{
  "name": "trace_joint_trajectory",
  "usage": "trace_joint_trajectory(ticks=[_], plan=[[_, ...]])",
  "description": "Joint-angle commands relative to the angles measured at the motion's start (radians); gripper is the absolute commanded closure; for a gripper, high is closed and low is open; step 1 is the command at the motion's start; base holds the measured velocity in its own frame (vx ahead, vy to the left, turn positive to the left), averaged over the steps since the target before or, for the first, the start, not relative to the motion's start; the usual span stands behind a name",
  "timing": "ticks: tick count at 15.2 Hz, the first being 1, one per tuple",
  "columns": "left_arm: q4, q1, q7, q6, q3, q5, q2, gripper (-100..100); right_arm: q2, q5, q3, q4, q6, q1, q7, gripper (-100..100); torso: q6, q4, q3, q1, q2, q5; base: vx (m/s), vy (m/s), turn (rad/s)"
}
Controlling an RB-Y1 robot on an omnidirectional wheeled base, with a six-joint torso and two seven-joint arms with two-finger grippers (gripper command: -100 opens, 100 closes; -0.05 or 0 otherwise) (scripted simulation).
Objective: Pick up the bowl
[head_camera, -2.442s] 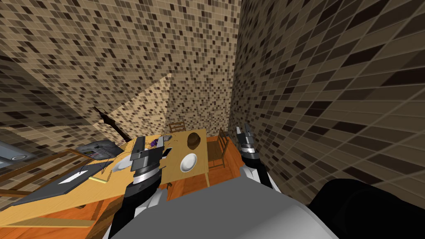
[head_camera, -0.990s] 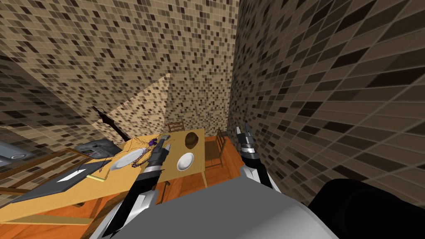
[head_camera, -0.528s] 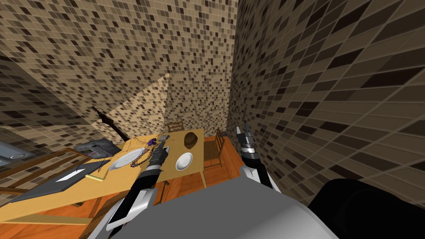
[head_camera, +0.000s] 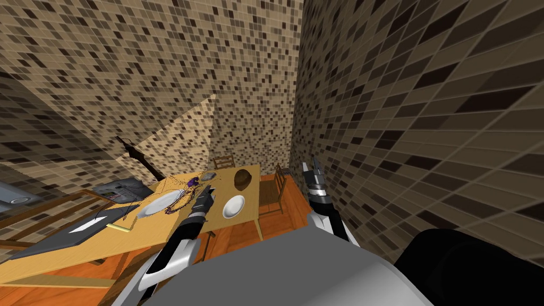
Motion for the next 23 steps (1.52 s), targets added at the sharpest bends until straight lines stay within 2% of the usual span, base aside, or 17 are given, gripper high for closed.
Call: trace_joint_trajectory(ticks=[1, 2, 4, 5, 6, 7, 9, 10, 11, 14, 16, 17, 18, 19, 20, 23], plan=[[0.029, -0.016, 0.007, 0.045, 0.011, 0.005, 0.003, -100, 0.0, 0.0, 0.0, 0.0, 0.0, 0.0, 0.0, 0, 0.0, 0.0, 0.0, 0.0, 0.0, 0.0, -0.01, -0.035, -0.005], [0.059, -0.031, 0.015, 0.069, 0.023, 0.01, 0.002, -100, 0.0, 0.0, 0.0, 0.0, 0.0, 0.0, 0.0, 0, 0.0, 0.0, 0.0, 0.0, 0.0, 0.0, -0.01, -0.041, -0.003], [0.059, -0.031, 0.015, 0.092, 0.023, 0.01, 0.002, -100, 0.0, 0.0, 0.0, 0.0, 0.0, 0.0, 0.0, 0, 0.0, 0.0, 0.0, 0.0, 0.0, 0.0, -0.006, -0.038, -0.001], [0.089, -0.046, 0.023, 0.129, 0.036, 0.016, -0.001, -100, 0.0, 0.0, 0.0, 0.0, 0.0, 0.0, 0.0, 0, 0.0, 0.0, 0.0, 0.0, 0.0, 0.0, -0.006, -0.036, -0.003], [0.089, -0.046, 0.023, 0.139, 0.036, 0.016, -0.001, -100, 0.0, 0.0, 0.0, 0.0, 0.0, 0.0, 0.0, 0, 0.0, 0.0, 0.0, 0.0, 0.0, 0.0, -0.007, -0.036, -0.007], [0.119, -0.061, 0.031, 0.166, 0.048, 0.021, -0.005, -100, 0.0, 0.0, 0.0, 0.0, 0.0, 0.0, 0.0, 0, 0.0, 0.0, 0.0, 0.0, 0.0, 0.0, -0.006, -0.038, -0.005], [0.119, -0.061, 0.031, 0.185, 0.048, 0.021, -0.005, -100, 0.0, 0.0, 0.0, 0.0, 0.0, 0.0, 0.0, 0, 0.0, 0.0, 0.0, 0.0, 0.0, 0.0, -0.005, -0.034, -0.003], [0.149, -0.076, 0.039, 0.22, 0.061, 0.026, -0.009, -100, 0.0, 0.0, 0.0, 0.0, 0.0, 0.0, 0.0, 0, 0.0, 0.0, 0.0, 0.0, 0.0, 0.0, -0.004, -0.033, -0.005], [0.149, -0.076, 0.039, 0.232, 0.061, 0.026, -0.009, -100, 0.0, 0.0, 0.0, 0.0, 0.0, 0.0, 0.0, 0, 0.0, 0.0, 0.0, 0.0, 0.0, 0.0, -0.005, -0.035, -0.004], [0.206, -0.106, 0.054, 0.305, 0.085, 0.036, -0.021, -100, 0.0, 0.0, 0.0, 0.0, 0.0, 0.0, 0.0, 0, 0.0, 0.0, 0.0, 0.0, -0.001, 0.0, 0.0, -0.046, -0.007], [0.206, -0.106, 0.054, 0.323, 0.085, 0.036, -0.021, -100, 0.0, 0.0, 0.0, 0.0, 0.0, 0.0, 0.0, 0, 0.0, 0.0, -0.001, -0.001, -0.001, 0.0, -0.001, -0.04, -0.001], [0.234, -0.121, 0.062, 0.359, 0.097, 0.041, -0.028, -100, 0.0, 0.0, 0.0, 0.0, 0.0, 0.0, 0.0, 0, 0.0, 0.0, 0.0, 0.0, -0.001, 0.0, -0.001, -0.031, -0.006], [0.234, -0.121, 0.062, 0.367, 0.097, 0.041, -0.028, -100, 0.0, 0.0, 0.0, 0.0, 0.0, 0.0, 0.0, 0, 0.0, 0.0, 0.0, 0.0, -0.001, 0.0, -0.002, -0.031, -0.008], [0.262, -0.135, 0.069, 0.394, 0.109, 0.046, -0.036, -100, 0.0, 0.0, 0.0, 0.0, 0.0, 0.0, 0.0, 0, 0.0, 0.0, 0.0, 0.0, -0.001, 0.0, -0.004, -0.035, -0.012], [0.262, -0.135, 0.069, 0.409, 0.109, 0.046, -0.036, -100, 0.0, 0.0, 0.0, 0.0, 0.0, 0.0, 0.0, 0, 0.0, 0.0, 0.0, 0.0, -0.001, 0.0, 0.0, -0.036, -0.006], [0.313, -0.164, 0.083, 0.478, 0.13, 0.056, -0.054, -100, 0.0, 0.0, 0.0, 0.0, 0.0, 0.0, 0.0, 0, 0.0, 0.0, -0.001, 0.0, -0.001, 0.0, 0.007, -0.04, -0.008]])
